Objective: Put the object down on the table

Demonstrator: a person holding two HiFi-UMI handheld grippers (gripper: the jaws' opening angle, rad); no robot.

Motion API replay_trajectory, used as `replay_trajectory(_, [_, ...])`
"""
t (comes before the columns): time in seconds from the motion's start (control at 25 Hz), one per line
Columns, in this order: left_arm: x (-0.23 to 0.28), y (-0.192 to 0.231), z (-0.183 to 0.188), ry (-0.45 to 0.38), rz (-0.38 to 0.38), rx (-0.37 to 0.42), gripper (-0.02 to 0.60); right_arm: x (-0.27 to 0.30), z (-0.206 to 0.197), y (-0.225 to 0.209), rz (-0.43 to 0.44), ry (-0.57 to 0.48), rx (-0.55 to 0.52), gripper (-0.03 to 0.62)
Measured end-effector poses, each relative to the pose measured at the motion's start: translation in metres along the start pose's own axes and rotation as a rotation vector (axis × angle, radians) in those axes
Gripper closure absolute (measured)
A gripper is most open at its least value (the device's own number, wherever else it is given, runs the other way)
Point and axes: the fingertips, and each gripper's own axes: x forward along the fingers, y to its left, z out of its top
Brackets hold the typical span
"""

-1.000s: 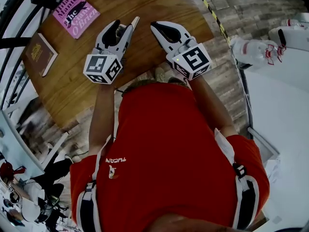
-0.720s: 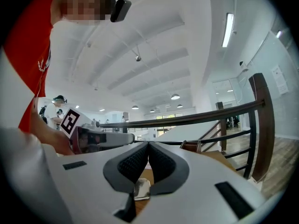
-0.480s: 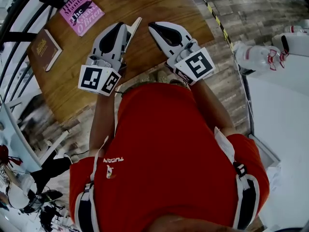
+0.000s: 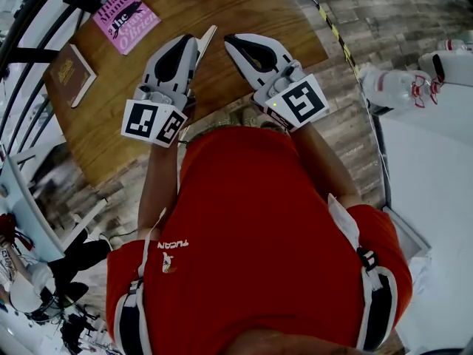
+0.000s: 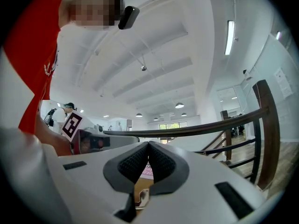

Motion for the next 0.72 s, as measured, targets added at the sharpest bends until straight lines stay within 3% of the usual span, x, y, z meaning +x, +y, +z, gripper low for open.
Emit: replay_trajectory(0.72, [0.0073,0.0017,-0.0034,0.002,-0.016,-0.010,0.572,-0.0024,-0.0051,-0.0083,-0.034,0.019,0.005,0.569])
